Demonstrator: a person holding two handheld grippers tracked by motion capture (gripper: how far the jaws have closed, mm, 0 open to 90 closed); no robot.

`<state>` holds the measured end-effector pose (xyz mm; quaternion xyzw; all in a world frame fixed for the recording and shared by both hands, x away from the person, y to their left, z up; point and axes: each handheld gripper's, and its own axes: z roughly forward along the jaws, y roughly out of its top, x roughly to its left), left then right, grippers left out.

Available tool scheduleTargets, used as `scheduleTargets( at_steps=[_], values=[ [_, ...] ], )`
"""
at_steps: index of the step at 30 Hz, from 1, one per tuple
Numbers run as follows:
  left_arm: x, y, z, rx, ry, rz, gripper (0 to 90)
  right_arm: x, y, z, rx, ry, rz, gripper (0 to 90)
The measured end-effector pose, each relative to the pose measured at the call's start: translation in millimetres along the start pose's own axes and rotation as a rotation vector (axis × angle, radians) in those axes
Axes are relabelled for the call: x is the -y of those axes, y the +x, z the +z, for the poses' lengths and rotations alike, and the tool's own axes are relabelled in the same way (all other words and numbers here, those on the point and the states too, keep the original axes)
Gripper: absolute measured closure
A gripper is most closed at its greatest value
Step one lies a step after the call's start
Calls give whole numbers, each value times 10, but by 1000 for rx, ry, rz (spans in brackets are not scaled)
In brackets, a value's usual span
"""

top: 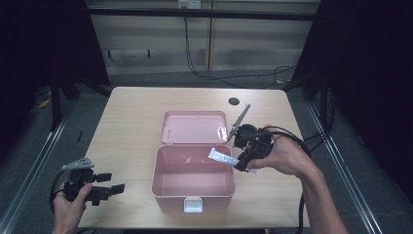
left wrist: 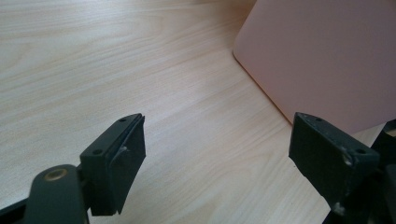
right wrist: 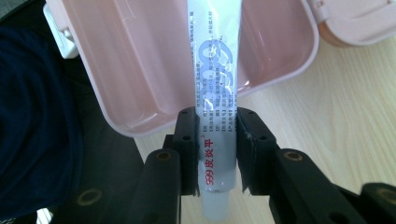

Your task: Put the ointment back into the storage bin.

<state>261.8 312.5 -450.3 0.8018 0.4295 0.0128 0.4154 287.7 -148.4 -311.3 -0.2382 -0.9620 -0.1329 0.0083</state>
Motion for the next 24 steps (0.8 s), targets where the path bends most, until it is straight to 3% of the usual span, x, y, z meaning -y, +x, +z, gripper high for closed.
scheduleTargets(
  at_steps=[15, 24],
  values=[
    [-1, -9, -5, 15, -13, 13, 185, -372, 103, 176, -52, 38, -48, 719],
    [-3, -7, -2, 6, 0, 19, 186, -594, 194, 412, -77, 82, -95, 719]
  ],
)
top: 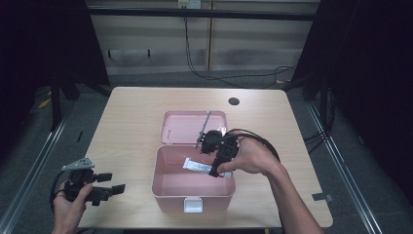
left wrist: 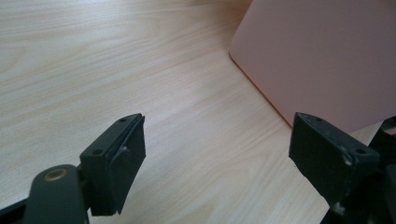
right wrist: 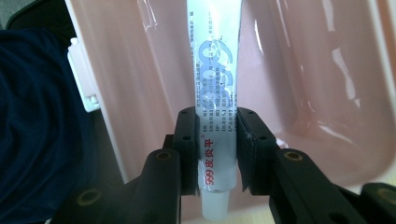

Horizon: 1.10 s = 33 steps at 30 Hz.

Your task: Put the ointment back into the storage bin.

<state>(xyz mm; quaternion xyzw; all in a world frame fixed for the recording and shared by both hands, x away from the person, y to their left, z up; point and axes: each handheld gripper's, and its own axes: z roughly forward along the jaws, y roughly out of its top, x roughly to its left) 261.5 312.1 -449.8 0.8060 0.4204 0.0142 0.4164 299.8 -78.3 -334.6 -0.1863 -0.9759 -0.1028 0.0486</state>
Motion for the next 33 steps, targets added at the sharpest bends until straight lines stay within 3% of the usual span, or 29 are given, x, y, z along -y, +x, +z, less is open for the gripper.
scheduleTargets(
  at_steps=[9, 10, 22, 33],
  values=[
    [1, -1, -1, 2, -1, -1, 186, -113, -6, 160, -16, 27, -21, 719],
    [2, -1, -1, 0, -1, -1, 186, -137, 1, 204, -37, 21, -31, 719],
    [3, -1, -1, -2, -1, -2, 186, -283, 32, 473, -76, 66, -63, 719],
    [3, -1, 0, -1, -1, -3, 186, -329, 64, 638, -110, 106, -100, 719]
  ],
)
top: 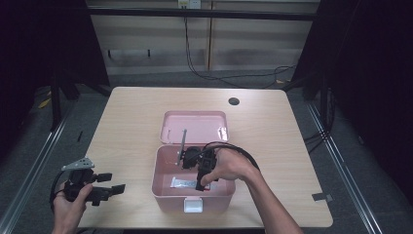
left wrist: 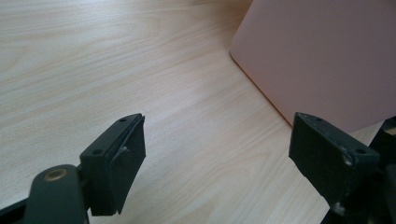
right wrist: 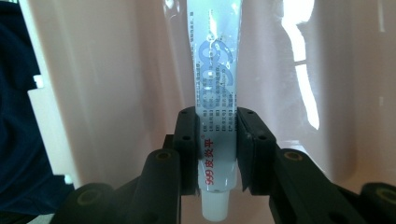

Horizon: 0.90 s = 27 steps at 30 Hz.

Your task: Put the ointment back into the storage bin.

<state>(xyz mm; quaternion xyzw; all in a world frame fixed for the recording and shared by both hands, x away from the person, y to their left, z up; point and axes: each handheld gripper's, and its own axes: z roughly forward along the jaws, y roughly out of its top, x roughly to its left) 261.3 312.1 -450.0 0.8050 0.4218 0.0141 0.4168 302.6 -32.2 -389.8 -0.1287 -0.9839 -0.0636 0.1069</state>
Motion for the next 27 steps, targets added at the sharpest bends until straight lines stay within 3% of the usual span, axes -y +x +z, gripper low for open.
scheduleTargets(
  at_steps=[20, 27],
  values=[
    [0, 2, 1, -2, 3, 0, 186, -98, -22, 337, -57, 58, -39, 719],
    [0, 6, 1, 1, 4, 0, 186, -105, -38, 414, -73, 63, -33, 719]
  ],
)
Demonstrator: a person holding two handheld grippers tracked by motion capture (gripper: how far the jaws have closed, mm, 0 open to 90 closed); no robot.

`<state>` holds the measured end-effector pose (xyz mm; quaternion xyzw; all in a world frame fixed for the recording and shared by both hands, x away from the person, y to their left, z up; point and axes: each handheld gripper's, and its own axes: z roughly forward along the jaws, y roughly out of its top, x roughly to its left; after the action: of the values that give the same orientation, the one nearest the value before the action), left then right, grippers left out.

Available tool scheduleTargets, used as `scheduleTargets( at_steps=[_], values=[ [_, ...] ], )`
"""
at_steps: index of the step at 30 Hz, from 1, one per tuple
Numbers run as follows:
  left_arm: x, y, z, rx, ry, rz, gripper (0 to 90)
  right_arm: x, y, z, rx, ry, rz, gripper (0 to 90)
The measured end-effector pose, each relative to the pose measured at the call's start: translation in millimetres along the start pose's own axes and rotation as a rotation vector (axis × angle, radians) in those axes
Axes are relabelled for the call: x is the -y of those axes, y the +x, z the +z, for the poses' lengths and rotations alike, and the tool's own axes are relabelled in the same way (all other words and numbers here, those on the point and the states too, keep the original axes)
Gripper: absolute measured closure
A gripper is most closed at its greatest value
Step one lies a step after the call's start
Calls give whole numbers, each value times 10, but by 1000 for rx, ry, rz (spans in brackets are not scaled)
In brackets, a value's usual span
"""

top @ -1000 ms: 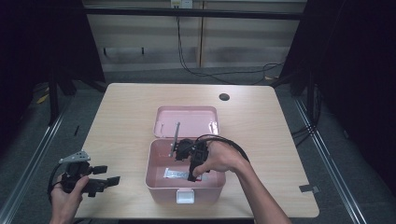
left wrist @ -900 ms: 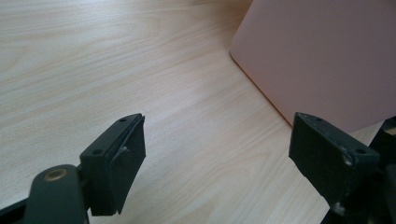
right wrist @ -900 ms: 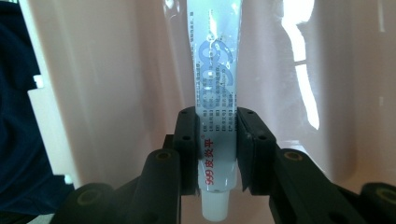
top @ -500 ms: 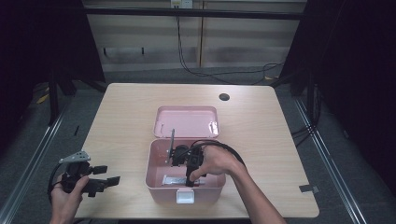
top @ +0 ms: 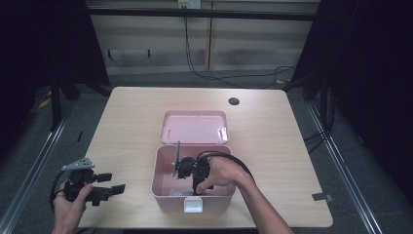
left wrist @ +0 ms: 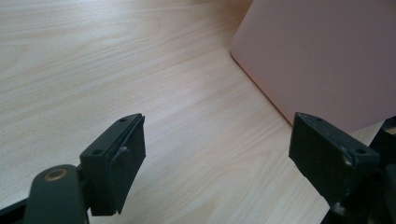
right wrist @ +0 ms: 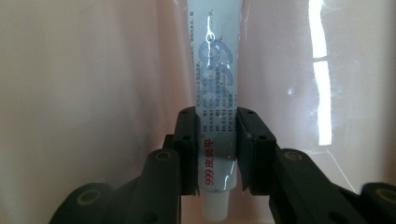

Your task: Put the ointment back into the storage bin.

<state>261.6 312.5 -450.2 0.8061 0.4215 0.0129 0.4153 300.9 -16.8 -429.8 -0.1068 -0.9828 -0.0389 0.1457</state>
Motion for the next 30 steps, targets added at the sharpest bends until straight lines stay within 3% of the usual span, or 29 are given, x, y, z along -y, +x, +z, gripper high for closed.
scheduleTargets(
  at_steps=[7, 30],
  values=[
    [0, -1, 2, 0, 2, 0, 186, -45, 7, 67, -8, 23, -28, 719],
    [2, 4, -3, -2, -1, -11, 186, -115, -30, 230, -36, 58, -23, 715]
  ],
)
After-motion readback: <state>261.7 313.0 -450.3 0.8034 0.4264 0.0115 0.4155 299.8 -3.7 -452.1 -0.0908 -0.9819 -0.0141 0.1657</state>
